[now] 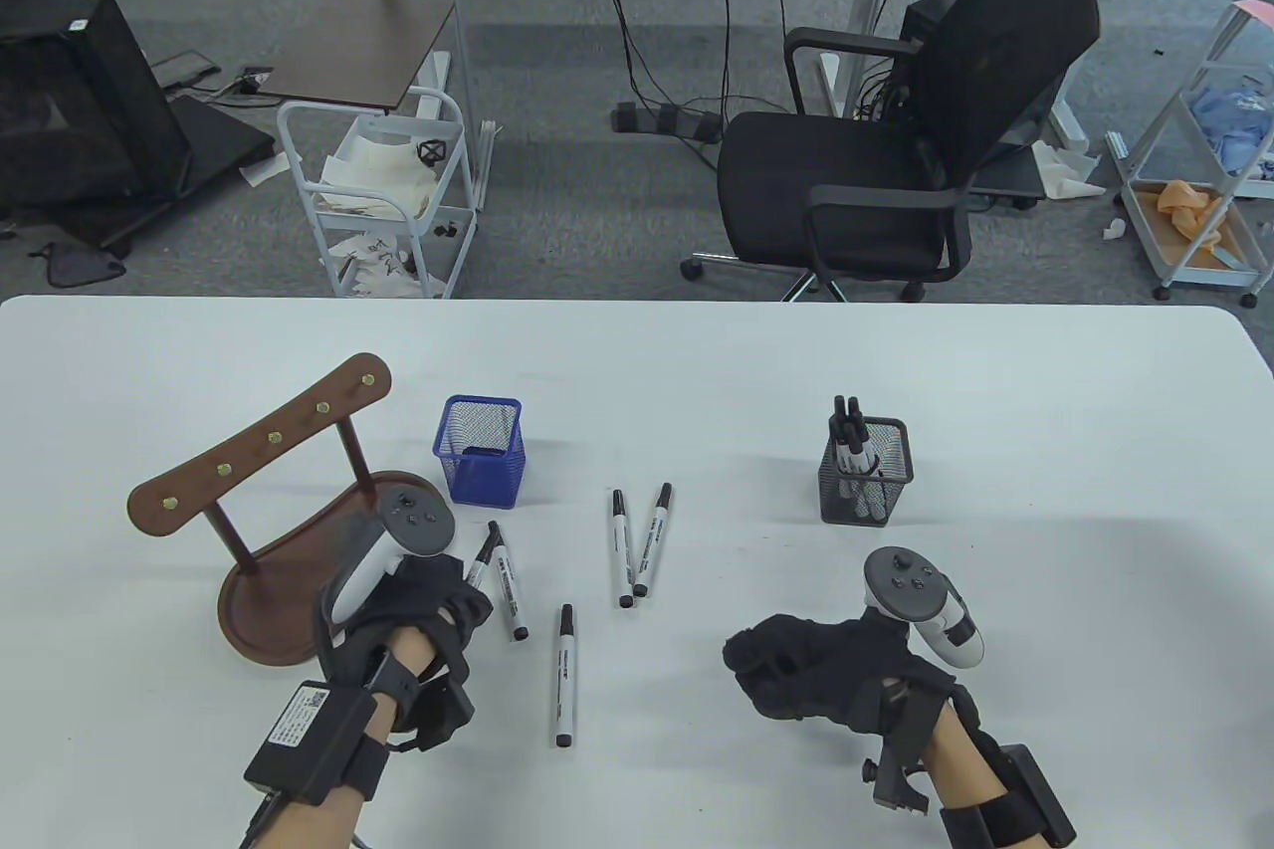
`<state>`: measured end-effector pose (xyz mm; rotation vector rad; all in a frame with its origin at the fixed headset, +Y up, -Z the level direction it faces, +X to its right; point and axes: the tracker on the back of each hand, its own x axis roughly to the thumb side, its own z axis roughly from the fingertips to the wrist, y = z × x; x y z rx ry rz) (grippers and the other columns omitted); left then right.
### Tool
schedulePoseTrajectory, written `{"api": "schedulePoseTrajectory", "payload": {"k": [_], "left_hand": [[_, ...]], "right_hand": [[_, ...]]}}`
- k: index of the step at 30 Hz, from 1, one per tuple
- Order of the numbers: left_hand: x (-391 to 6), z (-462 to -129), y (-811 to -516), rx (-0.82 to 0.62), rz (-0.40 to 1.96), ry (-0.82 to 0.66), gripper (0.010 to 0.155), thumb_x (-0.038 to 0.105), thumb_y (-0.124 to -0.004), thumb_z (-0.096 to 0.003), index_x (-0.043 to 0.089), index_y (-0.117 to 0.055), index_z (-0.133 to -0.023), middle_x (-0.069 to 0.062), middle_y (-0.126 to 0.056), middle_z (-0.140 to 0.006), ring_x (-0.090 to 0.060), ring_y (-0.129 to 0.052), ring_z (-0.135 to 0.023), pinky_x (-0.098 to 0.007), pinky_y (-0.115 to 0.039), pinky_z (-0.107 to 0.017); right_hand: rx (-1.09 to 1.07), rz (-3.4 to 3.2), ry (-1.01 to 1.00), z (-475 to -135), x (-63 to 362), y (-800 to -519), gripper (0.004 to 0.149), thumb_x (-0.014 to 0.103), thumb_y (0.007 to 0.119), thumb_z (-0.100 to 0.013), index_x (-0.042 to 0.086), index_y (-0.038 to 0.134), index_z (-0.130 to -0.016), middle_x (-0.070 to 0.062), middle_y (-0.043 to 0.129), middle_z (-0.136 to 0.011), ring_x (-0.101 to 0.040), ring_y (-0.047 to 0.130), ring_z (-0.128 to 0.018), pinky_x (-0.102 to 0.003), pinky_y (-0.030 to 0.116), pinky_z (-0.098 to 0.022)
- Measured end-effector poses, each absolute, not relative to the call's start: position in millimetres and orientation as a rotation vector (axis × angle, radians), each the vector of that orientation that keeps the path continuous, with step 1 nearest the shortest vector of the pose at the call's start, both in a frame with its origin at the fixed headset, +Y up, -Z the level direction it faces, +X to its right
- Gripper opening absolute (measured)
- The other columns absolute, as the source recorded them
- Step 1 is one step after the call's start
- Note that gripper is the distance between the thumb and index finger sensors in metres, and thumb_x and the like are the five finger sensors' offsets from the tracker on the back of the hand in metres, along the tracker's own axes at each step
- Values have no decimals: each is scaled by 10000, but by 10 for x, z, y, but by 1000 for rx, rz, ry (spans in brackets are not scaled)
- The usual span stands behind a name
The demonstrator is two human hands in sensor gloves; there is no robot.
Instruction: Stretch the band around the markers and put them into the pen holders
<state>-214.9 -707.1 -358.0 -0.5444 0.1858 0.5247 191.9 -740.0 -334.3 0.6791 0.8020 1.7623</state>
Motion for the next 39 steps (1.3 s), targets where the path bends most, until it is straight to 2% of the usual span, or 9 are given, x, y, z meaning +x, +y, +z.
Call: {"api": "schedulePoseTrajectory", "payload": {"k": [5,7,9,13,16,19,23,29,39], "left_hand": [[-2038,-3645,-7084,-579,565,167,562,181,-819,-560,-19,-557,-1015,-342,-763,-1019,-469,-1000,-770,-510,-970,-507],[-2006,-3662,-7101,-582,568,176,575,155,-765,-565,-48,-467,-1012,-368,-703,-1028,-449,-987,-777,-536,-951,-515],[-1980,-3684,-7131,-590,589,176,563,139,-697,-570,-61,-408,-1010,-355,-683,-1021,-374,-982,-733,-519,-927,-501],[-1940,-3715,-7187,-605,668,167,538,165,-588,-586,-44,-345,-1019,-232,-696,-945,-232,-931,-624,-474,-883,-460],[-1926,-3741,-7219,-603,694,179,555,244,-556,-614,-38,-325,-1033,-190,-707,-910,-199,-921,-569,-466,-878,-429],[-1931,-3785,-7264,-592,702,203,689,382,-658,-619,-45,-342,-1058,-158,-733,-871,-167,-920,-527,-442,-887,-399],[-1928,-3847,-7355,-575,683,246,780,406,-769,-588,-44,-366,-1081,-165,-729,-872,-171,-918,-535,-443,-888,-404],[-1907,-3916,-7479,-554,620,298,779,370,-831,-569,-47,-417,-1079,-188,-724,-879,-180,-921,-553,-449,-892,-416],[-1854,-3972,-7535,-521,535,324,727,352,-859,-558,-35,-503,-1060,-208,-727,-880,-200,-915,-575,-469,-878,-436]], "right_hand": [[681,1759,800,-3344,1925,-7397,553,409,925,-462,317,715,-965,-52,871,-918,-315,915,-706,-623,668,-645],[683,1748,802,-3345,1926,-7398,553,413,924,-461,315,718,-965,-52,873,-919,-316,915,-706,-623,667,-646],[682,1746,805,-3343,1926,-7396,555,412,924,-462,316,716,-967,-52,872,-919,-316,914,-707,-623,667,-646],[684,1746,804,-3343,1928,-7393,554,411,925,-461,317,716,-966,-50,873,-919,-316,913,-708,-624,667,-646],[686,1744,804,-3344,1929,-7392,554,410,926,-461,316,716,-966,-51,873,-918,-316,914,-707,-623,667,-646],[688,1746,804,-3342,1928,-7392,554,409,926,-461,318,717,-965,-51,873,-919,-315,914,-708,-623,667,-646],[691,1746,807,-3340,1927,-7392,553,410,926,-460,318,717,-964,-50,874,-919,-315,914,-707,-623,668,-645],[690,1748,807,-3339,1929,-7391,554,409,926,-461,317,716,-966,-52,873,-918,-316,914,-707,-623,667,-646],[688,1747,818,-3336,1927,-7395,553,408,926,-461,317,719,-965,-52,874,-918,-317,914,-707,-625,668,-644]]}}
